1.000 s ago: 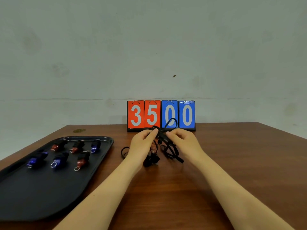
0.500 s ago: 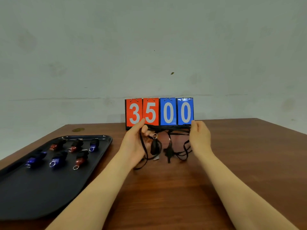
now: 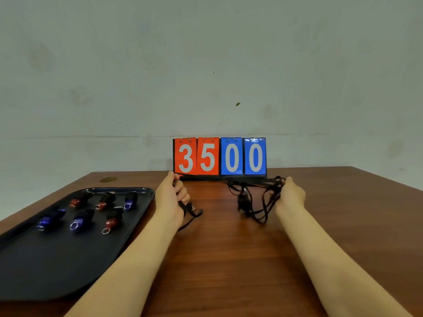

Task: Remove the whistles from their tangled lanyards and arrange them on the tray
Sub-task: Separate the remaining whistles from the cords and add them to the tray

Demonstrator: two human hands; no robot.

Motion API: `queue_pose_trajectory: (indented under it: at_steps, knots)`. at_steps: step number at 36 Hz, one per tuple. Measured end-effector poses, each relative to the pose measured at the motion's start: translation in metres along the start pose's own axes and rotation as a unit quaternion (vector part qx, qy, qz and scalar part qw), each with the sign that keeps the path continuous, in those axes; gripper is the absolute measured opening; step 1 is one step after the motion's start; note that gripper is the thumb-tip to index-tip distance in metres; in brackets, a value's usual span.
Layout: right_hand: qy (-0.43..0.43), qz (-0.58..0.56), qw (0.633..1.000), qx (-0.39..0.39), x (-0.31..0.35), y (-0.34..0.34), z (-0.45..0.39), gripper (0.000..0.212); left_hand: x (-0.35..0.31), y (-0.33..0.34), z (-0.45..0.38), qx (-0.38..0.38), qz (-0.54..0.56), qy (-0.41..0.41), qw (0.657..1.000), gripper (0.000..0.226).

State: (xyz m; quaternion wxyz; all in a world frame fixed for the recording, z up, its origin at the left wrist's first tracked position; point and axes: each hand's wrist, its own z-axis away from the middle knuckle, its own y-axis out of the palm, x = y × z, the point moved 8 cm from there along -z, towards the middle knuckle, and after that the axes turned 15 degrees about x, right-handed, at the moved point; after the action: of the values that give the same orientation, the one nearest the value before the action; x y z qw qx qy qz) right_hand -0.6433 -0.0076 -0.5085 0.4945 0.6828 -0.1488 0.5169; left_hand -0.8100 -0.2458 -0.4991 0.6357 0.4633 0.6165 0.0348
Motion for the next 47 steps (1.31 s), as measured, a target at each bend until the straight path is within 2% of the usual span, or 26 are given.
queue_pose_trajectory:
  at_steps: [3, 5, 6, 8, 9, 10, 11, 13, 15, 18, 20, 22, 26, 30, 32, 33, 37, 40, 42, 44, 47]
  knots:
    - [0.057, -0.13, 0.988, 0.063, -0.012, 0.015, 0.003, 0.008, 0.003, -0.014, -0.003, -0.054, -0.133, -0.051, 0.988, 0.028]
    - [0.086, -0.161, 0.978, 0.104, -0.018, 0.024, 0.006, 0.011, 0.007, -0.018, -0.008, -0.063, -0.278, -0.097, 0.954, 0.025]
    - [0.093, -0.169, 0.973, 0.124, -0.02, 0.027, 0.007, 0.015, 0.009, -0.019, -0.01, -0.062, -0.372, -0.119, 0.918, 0.024]
    - [0.088, -0.174, 0.967, 0.162, -0.02, 0.035, 0.007, 0.021, 0.013, -0.014, -0.014, -0.035, -0.573, -0.133, 0.808, 0.024]
    - [0.081, -0.163, 0.967, 0.176, -0.019, 0.038, 0.007, 0.022, 0.015, -0.008, -0.014, -0.019, -0.645, -0.12, 0.754, 0.024]
    - [0.077, -0.147, 0.968, 0.186, -0.018, 0.041, 0.007, 0.023, 0.015, -0.001, -0.012, -0.012, -0.692, -0.097, 0.715, 0.03]
    - [0.075, -0.13, 0.969, 0.196, -0.018, 0.044, 0.007, 0.024, 0.015, 0.007, -0.009, -0.002, -0.714, -0.069, 0.697, 0.04]
    - [0.078, -0.107, 0.969, 0.21, -0.019, 0.048, 0.009, 0.028, 0.013, 0.028, -0.002, 0.046, -0.709, 0.004, 0.704, 0.048]
    - [0.076, -0.087, 0.97, 0.215, -0.019, 0.051, 0.011, 0.032, 0.021, 0.049, 0.004, 0.127, -0.701, 0.048, 0.7, 0.047]
    - [0.074, -0.078, 0.969, 0.223, -0.017, 0.054, 0.016, 0.038, 0.044, 0.071, 0.017, 0.242, -0.708, 0.057, 0.661, 0.044]
    - [0.071, -0.08, 0.969, 0.221, -0.016, 0.055, 0.017, 0.039, 0.057, 0.081, 0.023, 0.29, -0.714, 0.067, 0.634, 0.04]
    - [0.056, -0.072, 0.974, 0.209, -0.013, 0.053, 0.017, 0.037, 0.063, 0.087, 0.027, 0.32, -0.709, 0.078, 0.624, 0.038]
    - [0.024, -0.056, 0.984, 0.167, -0.007, 0.044, 0.014, 0.028, 0.065, 0.081, 0.023, 0.329, -0.664, 0.053, 0.669, 0.035]
    - [0.009, -0.079, 0.986, 0.148, -0.004, 0.04, 0.011, 0.023, 0.063, 0.079, 0.021, 0.321, -0.703, 0.058, 0.632, 0.013]
    - [0.007, -0.073, 0.986, 0.148, -0.003, 0.038, 0.01, 0.023, 0.063, 0.077, 0.02, 0.319, -0.709, 0.048, 0.627, 0.01]
    - [0.005, -0.053, 0.988, 0.145, -0.001, 0.036, 0.011, 0.024, 0.062, 0.075, 0.018, 0.312, -0.699, 0.038, 0.642, 0.01]
    - [-0.026, 0.097, 0.988, 0.116, 0.011, 0.028, 0.01, 0.028, 0.044, 0.068, 0.013, 0.241, -0.577, 0.014, 0.78, 0.016]
    - [-0.096, 0.3, 0.945, 0.088, 0.025, 0.029, 0.014, 0.032, 0.022, 0.059, 0.01, 0.164, -0.456, 0.035, 0.874, 0.019]
    - [-0.127, 0.347, 0.923, 0.103, 0.028, 0.034, 0.016, 0.033, 0.009, 0.046, 0.006, 0.103, -0.347, 0.042, 0.931, 0.021]
    - [-0.116, 0.336, 0.924, 0.141, 0.025, 0.038, 0.017, 0.023, 0.0, 0.031, 0.003, 0.064, -0.223, 0.049, 0.971, 0.024]
    - [-0.053, 0.268, 0.942, 0.193, 0.014, 0.04, 0.013, 0.017, -0.014, 0.016, 0.001, 0.058, -0.1, 0.08, 0.99, 0.027]
